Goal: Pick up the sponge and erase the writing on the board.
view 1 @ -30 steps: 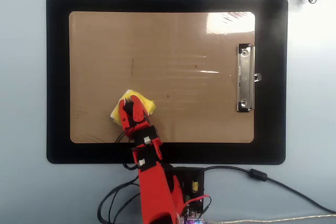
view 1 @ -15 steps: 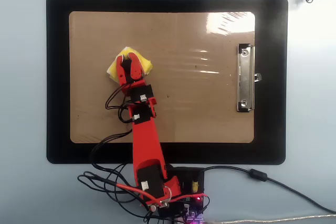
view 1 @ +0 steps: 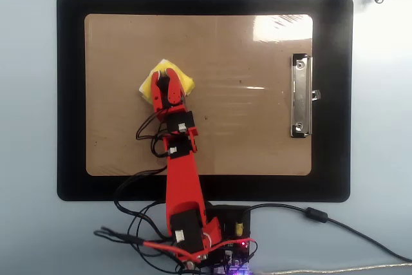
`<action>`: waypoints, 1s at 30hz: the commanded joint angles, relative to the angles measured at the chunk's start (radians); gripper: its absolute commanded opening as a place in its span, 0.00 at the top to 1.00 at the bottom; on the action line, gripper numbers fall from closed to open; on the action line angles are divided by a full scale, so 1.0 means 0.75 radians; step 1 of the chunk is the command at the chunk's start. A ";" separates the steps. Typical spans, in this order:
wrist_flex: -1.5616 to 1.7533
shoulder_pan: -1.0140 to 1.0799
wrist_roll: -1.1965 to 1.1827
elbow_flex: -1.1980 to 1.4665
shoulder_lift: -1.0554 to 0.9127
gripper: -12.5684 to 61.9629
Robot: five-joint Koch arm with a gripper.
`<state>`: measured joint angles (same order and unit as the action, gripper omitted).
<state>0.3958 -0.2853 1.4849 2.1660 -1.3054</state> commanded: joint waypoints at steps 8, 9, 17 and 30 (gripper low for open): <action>-0.016 0.067 -0.047 -0.354 0.274 0.94; -0.012 0.096 -0.057 -0.241 0.205 0.94; 0.008 0.329 -0.198 0.757 -0.810 0.94; 0.043 0.403 -0.202 0.712 -0.704 0.94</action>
<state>0.3942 0.0015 1.3376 2.7290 -1.8607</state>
